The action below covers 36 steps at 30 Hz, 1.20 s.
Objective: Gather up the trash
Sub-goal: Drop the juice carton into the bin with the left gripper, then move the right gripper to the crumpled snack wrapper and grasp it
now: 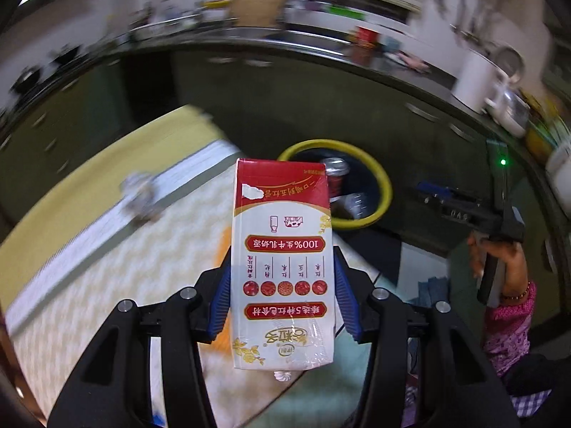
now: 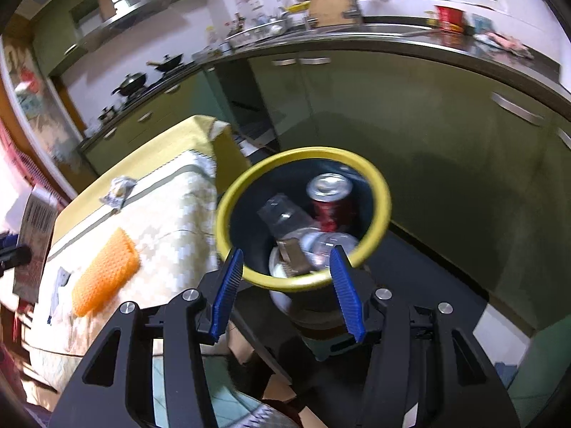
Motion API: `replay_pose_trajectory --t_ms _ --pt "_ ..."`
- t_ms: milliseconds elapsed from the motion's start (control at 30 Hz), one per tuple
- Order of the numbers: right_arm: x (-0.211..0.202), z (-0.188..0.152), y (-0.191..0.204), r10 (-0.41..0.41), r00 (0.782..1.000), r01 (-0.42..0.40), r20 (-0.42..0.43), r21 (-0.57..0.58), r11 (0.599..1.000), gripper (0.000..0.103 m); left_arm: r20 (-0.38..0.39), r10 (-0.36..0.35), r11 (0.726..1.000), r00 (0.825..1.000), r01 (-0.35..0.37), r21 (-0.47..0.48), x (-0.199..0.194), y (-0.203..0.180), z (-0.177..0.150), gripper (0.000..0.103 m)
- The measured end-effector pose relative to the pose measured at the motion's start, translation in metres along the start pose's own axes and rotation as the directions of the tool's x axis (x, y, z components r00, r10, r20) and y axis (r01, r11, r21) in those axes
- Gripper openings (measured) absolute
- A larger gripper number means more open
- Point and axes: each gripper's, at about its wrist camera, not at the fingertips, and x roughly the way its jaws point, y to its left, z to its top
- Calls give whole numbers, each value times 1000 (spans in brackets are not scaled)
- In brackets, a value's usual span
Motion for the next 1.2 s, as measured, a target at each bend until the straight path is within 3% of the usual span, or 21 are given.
replay_pose_trajectory --t_ms 100,333,500,567,667,867,967,1200 --pt "-11 -6 -22 -27 1000 26 12 45 999 51 -25 -74 996 997 75 48 32 -22 29 49" --pt "-24 -22 -58 -55 998 53 16 123 991 51 -106 -146 981 984 158 113 120 -60 87 49" --pt "-24 -26 -69 -57 998 54 17 154 987 55 -110 -86 982 990 102 158 171 -74 115 51" --pt "-24 -26 -68 -55 998 52 19 160 986 56 -121 -86 984 989 104 146 188 -73 124 59" --pt "-24 -27 -68 -50 998 46 22 166 985 56 -121 -73 991 990 86 107 203 -66 133 61" --pt "-20 -28 -60 -26 999 23 18 161 987 56 -63 -101 992 993 105 73 151 -50 115 62" --pt "-16 -28 -55 -11 1000 8 14 154 988 56 -23 -128 991 991 129 42 109 -38 94 64" --pt "-11 -24 -31 18 1000 -18 1 99 995 56 108 -117 988 987 126 -86 11 10 27 76"
